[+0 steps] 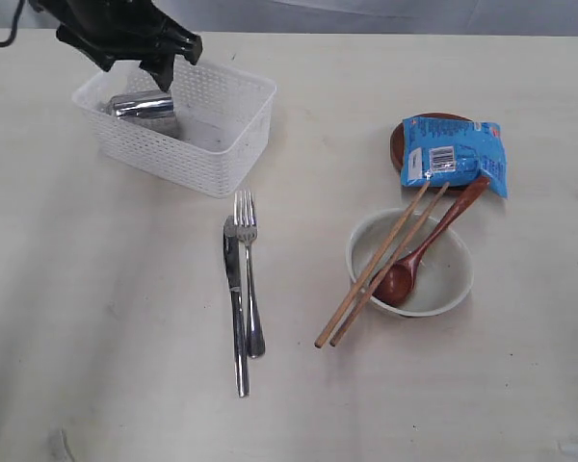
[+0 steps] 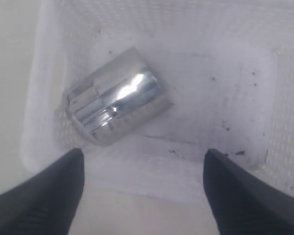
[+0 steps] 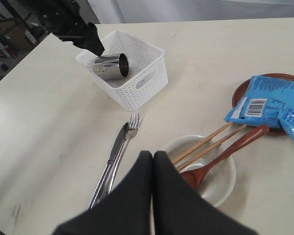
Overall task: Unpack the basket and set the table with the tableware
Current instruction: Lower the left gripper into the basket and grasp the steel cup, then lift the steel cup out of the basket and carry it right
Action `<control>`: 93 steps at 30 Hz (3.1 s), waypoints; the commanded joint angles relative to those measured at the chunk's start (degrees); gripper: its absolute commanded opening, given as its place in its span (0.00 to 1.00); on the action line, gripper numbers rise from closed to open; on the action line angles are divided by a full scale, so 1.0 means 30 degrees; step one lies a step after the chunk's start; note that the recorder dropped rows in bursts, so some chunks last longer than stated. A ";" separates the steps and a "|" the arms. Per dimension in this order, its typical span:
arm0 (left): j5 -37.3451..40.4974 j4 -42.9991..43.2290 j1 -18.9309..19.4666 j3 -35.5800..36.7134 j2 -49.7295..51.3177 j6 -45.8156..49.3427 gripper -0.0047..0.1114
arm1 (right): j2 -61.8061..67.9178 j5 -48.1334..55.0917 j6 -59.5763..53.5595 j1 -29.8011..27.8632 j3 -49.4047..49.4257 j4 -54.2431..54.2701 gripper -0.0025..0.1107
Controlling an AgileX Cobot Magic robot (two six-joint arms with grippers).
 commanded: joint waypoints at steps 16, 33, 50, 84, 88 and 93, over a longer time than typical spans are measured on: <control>0.1520 0.3224 -0.0787 -0.5087 0.5112 -0.4211 0.53 | 0.0011 -0.0057 -0.0249 0.0086 0.0025 -0.0181 0.02; 0.1227 0.4754 -0.0899 -0.5087 0.6351 -0.4983 0.36 | 0.0011 0.0021 -0.0603 0.0086 0.0025 0.0009 0.02; 0.2265 0.3789 -0.0899 -0.5087 0.6246 -0.2291 0.04 | 0.0011 0.0050 -0.0740 0.0086 0.0025 0.0088 0.02; 0.3824 0.9316 -0.3072 -0.5087 0.7223 -0.1773 0.49 | -0.0250 0.0050 -0.1377 0.0086 0.0025 0.0467 0.02; 0.3824 1.0769 -0.3072 -0.5087 0.7390 -0.3197 0.47 | -0.0518 0.0050 -0.1377 0.0086 0.0025 0.0462 0.02; 0.3824 1.0856 -0.2968 -0.5087 0.7544 -0.3161 0.36 | -0.0806 0.0050 -0.1377 0.0086 0.0025 0.0462 0.02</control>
